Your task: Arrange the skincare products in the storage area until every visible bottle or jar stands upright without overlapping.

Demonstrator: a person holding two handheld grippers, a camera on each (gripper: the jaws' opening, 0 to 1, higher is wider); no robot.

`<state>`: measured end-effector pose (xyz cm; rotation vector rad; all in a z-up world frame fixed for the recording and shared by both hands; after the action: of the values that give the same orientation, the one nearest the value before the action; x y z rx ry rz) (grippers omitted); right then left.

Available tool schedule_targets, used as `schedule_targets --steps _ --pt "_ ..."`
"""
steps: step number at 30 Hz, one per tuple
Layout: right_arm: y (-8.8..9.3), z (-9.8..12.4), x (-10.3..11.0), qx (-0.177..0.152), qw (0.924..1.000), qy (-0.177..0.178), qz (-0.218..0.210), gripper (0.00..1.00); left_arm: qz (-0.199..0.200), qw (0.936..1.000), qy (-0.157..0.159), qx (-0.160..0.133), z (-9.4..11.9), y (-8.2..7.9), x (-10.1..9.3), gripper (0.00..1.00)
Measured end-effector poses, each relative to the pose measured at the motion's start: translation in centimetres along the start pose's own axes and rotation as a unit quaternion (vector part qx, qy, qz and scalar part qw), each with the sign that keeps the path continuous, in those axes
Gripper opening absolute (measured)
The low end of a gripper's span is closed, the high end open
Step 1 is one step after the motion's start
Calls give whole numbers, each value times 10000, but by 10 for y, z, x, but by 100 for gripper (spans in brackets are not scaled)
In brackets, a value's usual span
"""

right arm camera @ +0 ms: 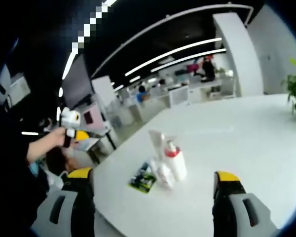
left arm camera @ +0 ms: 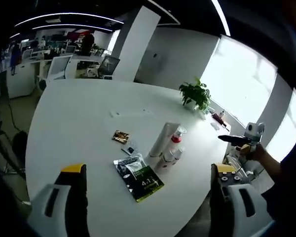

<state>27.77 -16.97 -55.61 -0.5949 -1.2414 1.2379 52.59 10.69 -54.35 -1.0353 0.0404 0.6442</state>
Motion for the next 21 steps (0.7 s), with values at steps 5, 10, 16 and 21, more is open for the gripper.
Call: schedule_targets --steps 5,10,16,21 --pt "-1 0 -8 7 10000 66 -47 99 20 10000 -10 -1 -12 -8 18 99" --pt "-1 0 -16 -27 9998 157 -120 99 -1 10000 -26 65 -25 -12 28 99" --pt "-1 -4 -22 55 9996 230 -135 99 -21 9999 -40 109 -39 -19 38 99" --pt "0 -8 -24 116 9995 235 -157 99 -262 9992 -301 62 -50 -24 46 97"
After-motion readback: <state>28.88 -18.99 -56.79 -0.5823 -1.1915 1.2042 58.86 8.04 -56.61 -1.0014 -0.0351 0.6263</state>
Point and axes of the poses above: the point that each gripper's makers call its tool centre point, and the gripper's own axes: z roughly backward along the fingers, x roughly to its left, y roughly out of its underside, the point moved 6 cm from there along z, roughly backward along the fingers, and after that the axes turned 6 degrees about -y, right-handed, at the moved point
